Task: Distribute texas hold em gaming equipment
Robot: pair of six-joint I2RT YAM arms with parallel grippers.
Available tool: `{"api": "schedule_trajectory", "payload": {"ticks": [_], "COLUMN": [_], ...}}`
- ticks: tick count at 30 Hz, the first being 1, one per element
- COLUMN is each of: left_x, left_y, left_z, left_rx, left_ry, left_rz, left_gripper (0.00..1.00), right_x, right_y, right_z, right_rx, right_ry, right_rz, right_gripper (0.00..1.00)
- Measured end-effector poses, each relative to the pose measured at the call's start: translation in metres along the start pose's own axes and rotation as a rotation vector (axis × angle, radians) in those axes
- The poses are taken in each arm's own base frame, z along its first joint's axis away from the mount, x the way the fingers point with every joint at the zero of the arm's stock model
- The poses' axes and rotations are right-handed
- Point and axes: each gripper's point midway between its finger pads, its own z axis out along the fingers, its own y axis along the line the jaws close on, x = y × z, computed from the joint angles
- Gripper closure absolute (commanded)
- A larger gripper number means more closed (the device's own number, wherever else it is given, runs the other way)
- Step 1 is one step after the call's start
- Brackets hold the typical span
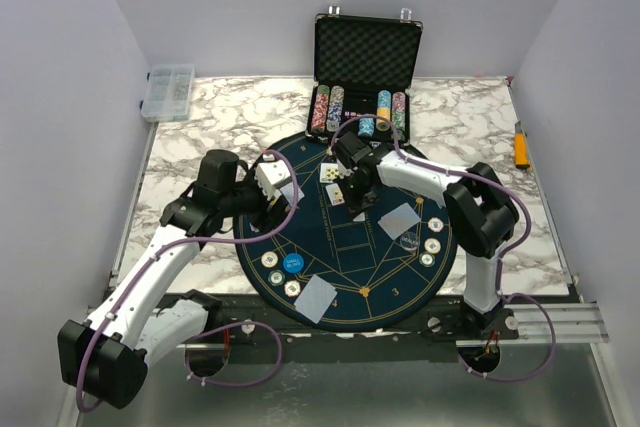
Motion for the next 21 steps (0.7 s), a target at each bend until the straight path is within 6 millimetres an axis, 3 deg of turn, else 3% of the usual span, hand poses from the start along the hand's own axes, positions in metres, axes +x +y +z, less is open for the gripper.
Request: {"api": "schedule_trajectory", "payload": {"ticks": [6,10,13,17,21], "left_x": [0.001,0.002,0.001,0.002,0.002], "left_y": [0.001,0.001,0.001,0.001,0.0], "left_z": [-0.001,-0.001,-0.002,-0.002,-0.002], "left_rx": [-0.004,-0.005,-0.006,-0.004,-0.001], "left_ry": [0.002,0.001,-0.001,0.0,0.0], "left_rz": [-0.004,-0.003,0.004,0.011,0.02], "left_gripper": [1.0,1.0,1.0,1.0,1.0], "right_x": [-0.002,-0.005,-0.006,-0.01,-0.016], "right_y": [0.01,0.017,0.022,0.034,0.048], "right_z": [0.006,0.004,-0.001,-0.017,-0.049], "right_rx": [-0.037,-0.07,-0.097,-0.157,-0.238], "right_ry": [0.011,0.011,0.02,0.007,-0.045], "right_rz": [-0.005,-0.005,-0.007,-0.027,-0.069], "right_gripper": [0.7,0.57,0.41,0.22,0.19]}}
